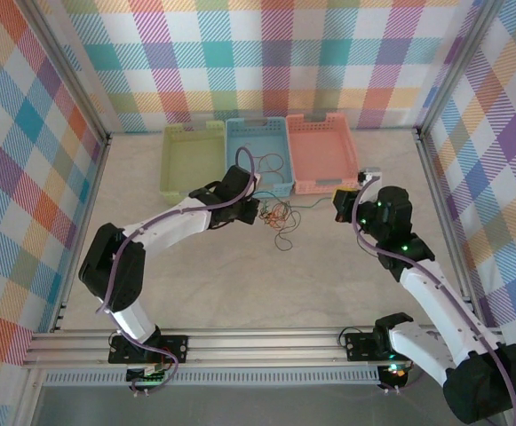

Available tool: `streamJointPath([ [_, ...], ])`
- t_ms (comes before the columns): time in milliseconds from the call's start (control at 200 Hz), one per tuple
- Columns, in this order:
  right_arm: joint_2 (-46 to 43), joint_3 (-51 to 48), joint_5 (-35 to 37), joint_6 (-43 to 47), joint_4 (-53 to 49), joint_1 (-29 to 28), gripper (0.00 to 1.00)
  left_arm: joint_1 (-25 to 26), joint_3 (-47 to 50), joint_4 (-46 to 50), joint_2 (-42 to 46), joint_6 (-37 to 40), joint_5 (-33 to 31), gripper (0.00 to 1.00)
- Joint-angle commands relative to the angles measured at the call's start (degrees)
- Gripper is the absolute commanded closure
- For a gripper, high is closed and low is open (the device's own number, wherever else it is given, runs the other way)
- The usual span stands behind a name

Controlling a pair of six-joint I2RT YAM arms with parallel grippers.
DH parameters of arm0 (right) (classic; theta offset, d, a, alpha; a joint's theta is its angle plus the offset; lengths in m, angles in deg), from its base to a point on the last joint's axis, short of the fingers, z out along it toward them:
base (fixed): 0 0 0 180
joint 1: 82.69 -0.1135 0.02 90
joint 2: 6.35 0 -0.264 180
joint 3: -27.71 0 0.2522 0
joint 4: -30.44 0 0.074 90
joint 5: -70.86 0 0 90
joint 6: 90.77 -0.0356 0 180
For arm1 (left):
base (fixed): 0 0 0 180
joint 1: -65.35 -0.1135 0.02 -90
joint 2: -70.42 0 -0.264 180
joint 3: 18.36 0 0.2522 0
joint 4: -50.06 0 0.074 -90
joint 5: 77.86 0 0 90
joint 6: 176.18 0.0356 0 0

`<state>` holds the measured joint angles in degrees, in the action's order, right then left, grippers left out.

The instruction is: Untangle the cables

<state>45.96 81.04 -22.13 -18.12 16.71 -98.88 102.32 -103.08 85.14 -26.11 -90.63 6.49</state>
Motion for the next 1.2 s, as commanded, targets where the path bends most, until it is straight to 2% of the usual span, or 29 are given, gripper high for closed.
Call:
streamJointPath([
  [0, -1.8, -1.0, 15.5, -1.6, -2.6, 1.3, 1.0, -0.3, 2.3, 4.9, 3.0, 1.7, -1.8, 0.86],
  [190, -3.1, -1.1, 20.5, -3.9, -4.8, 3.4, 1.0, -0.3, 3.3, 6.3, 4.3, 2.3, -2.9, 0.86],
  [290, -3.0, -1.8, 16.8, -4.4, -3.8, 4.4, 1.0, -0.3, 3.6, 5.4, 4.5, 2.1, -2.3, 0.86],
  [450, -1.1, -2.0, 1.2, -2.7, 1.5, 4.4, 1.0, -0.2, 3.8, 2.5, 3.9, 0.2, 5.6, 0.84],
  [560, 0.0, -2.2, -10.7, -2.0, 6.0, 4.4, 1.0, 0.2, 4.9, -1.1, 4.5, -1.1, 10.0, 0.68],
  [685, 1.6, -3.0, -24.7, -1.9, 12.2, 4.2, 1.0, 0.2, 5.5, -2.5, 5.4, -2.2, 10.6, 0.59],
  [790, 3.2, -3.3, -32.1, -1.9, 16.3, 3.2, 1.0, 0.1, 7.5, -4.9, 7.4, -4.5, 10.9, 0.52],
  [975, 7.3, -2.7, -32.7, 0.1, 16.6, 0.2, 1.0, 0.1, 10.7, -9.5, 9.0, -7.2, 13.9, 0.48],
  [1195, 11.9, -2.0, -33.5, -0.3, 17.6, -0.6, 1.0, 0.1, 7.5, -8.5, 4.1, -7.2, 15.7, 0.44],
])
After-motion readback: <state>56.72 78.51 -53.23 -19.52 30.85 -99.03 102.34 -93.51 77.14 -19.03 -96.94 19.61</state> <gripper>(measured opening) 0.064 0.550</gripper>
